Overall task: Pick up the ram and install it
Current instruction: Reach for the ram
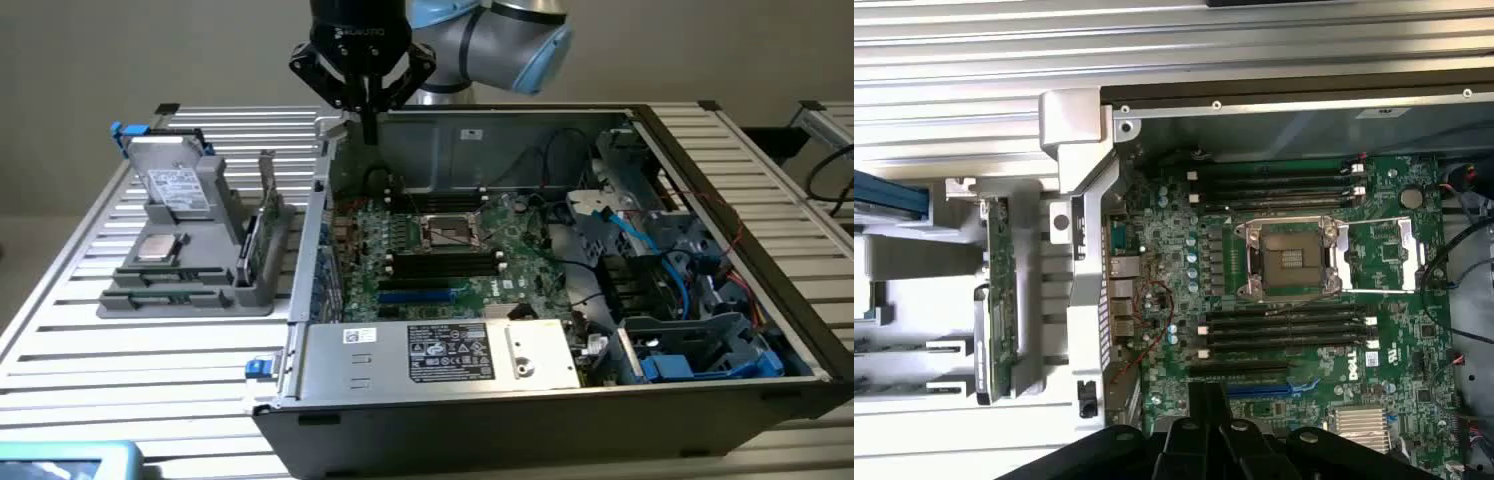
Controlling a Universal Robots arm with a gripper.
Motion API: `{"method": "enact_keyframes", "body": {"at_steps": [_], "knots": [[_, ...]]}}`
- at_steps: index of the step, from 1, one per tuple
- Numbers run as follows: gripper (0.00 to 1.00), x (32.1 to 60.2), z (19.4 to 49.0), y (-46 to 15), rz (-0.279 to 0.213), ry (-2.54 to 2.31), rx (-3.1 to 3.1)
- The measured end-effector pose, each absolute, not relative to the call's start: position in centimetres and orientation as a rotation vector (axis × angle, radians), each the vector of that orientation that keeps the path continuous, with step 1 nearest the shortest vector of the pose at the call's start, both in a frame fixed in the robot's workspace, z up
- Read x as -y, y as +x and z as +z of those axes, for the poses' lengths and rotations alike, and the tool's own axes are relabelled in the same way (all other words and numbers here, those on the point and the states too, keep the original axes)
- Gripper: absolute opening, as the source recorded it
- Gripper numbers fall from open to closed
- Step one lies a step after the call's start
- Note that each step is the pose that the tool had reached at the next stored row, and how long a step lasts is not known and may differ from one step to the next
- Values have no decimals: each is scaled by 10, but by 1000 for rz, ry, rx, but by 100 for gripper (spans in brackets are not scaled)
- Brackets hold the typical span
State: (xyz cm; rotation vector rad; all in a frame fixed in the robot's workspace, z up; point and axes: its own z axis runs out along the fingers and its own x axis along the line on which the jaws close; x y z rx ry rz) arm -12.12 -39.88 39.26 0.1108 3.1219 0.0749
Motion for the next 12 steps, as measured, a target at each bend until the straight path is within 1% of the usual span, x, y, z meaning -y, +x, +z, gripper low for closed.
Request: {"method": "enact_keyframes", "body": {"at_steps": [12], "knots": [[11,399,393,-122,75,111,-3123]]}}
